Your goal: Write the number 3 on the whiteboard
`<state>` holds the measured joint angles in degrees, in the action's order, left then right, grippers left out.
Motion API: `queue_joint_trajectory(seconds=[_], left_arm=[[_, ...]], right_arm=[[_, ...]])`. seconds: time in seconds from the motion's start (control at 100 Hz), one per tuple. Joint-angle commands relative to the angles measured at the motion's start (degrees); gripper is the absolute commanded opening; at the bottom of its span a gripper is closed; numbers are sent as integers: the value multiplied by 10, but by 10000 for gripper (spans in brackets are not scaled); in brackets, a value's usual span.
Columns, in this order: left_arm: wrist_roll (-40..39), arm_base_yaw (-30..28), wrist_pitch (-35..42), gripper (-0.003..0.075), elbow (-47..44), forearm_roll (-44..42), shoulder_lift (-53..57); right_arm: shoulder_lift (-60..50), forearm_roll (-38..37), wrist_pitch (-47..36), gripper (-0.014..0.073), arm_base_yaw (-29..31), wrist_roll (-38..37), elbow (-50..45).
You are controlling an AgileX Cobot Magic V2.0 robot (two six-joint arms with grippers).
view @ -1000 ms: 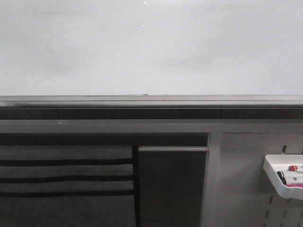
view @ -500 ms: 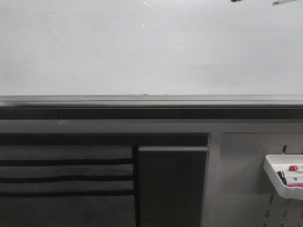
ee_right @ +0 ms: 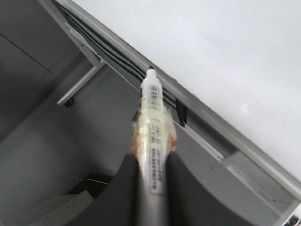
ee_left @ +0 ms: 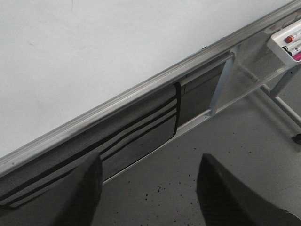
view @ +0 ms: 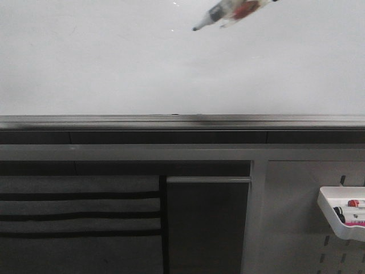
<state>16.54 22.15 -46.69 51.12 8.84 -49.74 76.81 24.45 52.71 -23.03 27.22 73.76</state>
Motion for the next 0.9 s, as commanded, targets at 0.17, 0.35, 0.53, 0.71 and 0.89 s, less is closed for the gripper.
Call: queue_joint_trajectory(seconds=[0.17, 0.35, 0.53, 0.71, 0.89], left_arm=[[-6, -3, 34, 410, 15, 11, 2], [-6, -3, 34, 410, 15, 11, 2], [-5, -3, 34, 410, 15, 11, 2], [-5, -3, 34, 410, 15, 10, 2], [-5, -3, 34, 410, 15, 10, 2]], right_arm=[[57, -51, -103, -56, -34, -10, 72], [86, -78, -130, -56, -32, -10, 73], [100, -96, -176, -56, -25, -10, 73], [97, -103, -157, -56, 24, -35, 73], [84, -103, -79, -56, 50, -40, 58]])
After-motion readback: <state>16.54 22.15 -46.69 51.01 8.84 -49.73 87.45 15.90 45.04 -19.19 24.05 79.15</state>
